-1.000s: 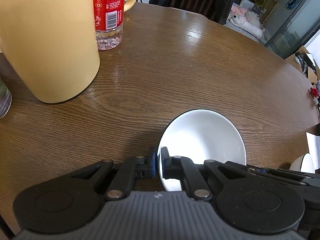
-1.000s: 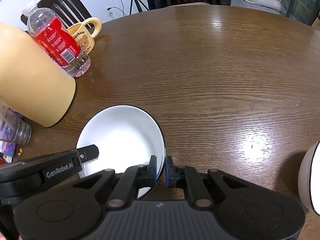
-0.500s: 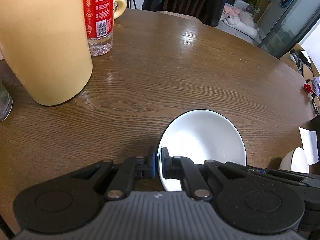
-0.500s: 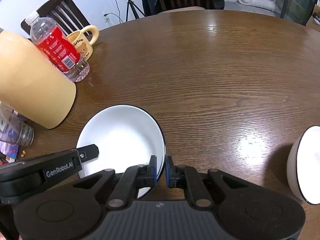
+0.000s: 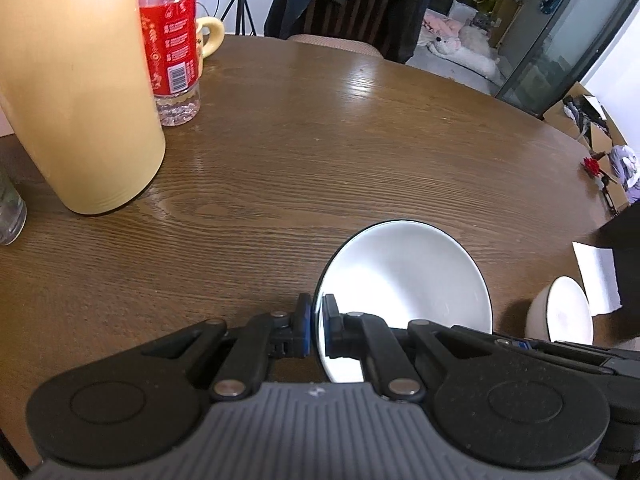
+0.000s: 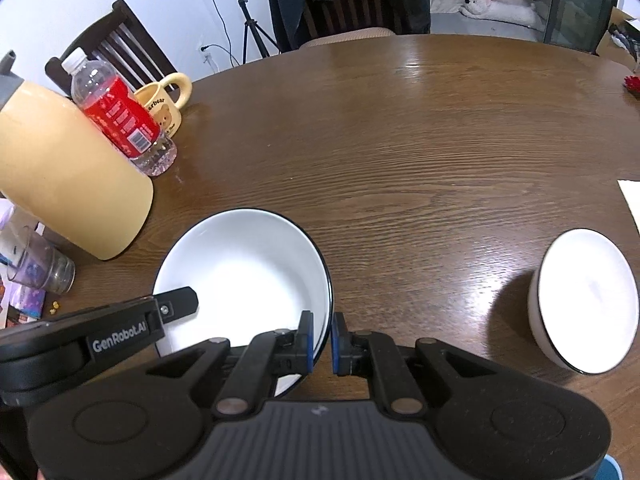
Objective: Organize plates and bowls
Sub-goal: 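Lift the white bowl with both grippers off the table, then carry the held white bowl with both grippers over the blue bowl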
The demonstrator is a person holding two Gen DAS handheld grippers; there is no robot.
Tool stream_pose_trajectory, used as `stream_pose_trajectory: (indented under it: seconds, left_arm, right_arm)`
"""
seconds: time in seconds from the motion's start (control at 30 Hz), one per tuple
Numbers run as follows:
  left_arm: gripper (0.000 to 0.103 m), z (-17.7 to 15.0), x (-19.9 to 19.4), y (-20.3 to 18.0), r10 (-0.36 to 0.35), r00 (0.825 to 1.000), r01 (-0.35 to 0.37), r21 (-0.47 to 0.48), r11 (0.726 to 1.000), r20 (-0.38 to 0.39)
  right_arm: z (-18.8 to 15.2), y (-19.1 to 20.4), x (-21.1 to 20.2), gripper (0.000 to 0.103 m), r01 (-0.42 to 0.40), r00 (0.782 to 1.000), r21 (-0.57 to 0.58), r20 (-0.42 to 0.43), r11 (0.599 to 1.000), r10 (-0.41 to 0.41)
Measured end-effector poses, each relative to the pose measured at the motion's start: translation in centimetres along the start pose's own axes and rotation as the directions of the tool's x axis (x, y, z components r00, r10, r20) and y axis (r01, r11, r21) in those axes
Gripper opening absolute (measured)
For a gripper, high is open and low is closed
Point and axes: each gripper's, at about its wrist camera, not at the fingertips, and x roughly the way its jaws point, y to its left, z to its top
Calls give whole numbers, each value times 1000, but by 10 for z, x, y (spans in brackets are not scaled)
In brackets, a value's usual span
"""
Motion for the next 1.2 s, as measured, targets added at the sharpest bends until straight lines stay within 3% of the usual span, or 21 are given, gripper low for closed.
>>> stream_pose_trajectory:
  seconds: [1.2]
  left_arm:
    - [6, -69, -84, -71, -37, 997, 30, 100, 995, 72]
  right_arm:
    - [-73, -47, -105, 8, 11, 995, 44, 97, 999, -15]
